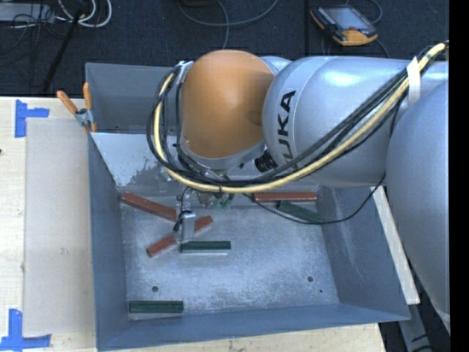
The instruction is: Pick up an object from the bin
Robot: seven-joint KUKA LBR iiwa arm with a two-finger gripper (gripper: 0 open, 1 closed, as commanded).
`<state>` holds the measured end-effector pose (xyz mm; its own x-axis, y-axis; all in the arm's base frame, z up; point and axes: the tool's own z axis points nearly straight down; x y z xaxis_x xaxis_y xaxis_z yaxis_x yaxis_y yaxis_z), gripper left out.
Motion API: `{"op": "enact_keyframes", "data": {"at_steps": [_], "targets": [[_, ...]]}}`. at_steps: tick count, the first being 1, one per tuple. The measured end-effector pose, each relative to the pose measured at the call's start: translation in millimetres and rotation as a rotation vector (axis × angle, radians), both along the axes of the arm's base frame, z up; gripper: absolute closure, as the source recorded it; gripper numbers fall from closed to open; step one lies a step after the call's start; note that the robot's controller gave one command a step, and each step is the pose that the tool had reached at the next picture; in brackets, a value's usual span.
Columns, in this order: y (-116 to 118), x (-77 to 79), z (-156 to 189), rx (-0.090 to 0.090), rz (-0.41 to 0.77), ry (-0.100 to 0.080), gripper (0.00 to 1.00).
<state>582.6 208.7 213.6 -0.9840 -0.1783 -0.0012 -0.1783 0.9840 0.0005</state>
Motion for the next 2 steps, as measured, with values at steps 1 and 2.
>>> {"op": "enact_keyframes", "data": {"at_steps": [1,2], "targets": [[-14,-37.1,-137,-0.003,-0.035,0.011,0.0],[-78,-17.3,-145,-0.004,-0.098,0.003,0.0]]}}
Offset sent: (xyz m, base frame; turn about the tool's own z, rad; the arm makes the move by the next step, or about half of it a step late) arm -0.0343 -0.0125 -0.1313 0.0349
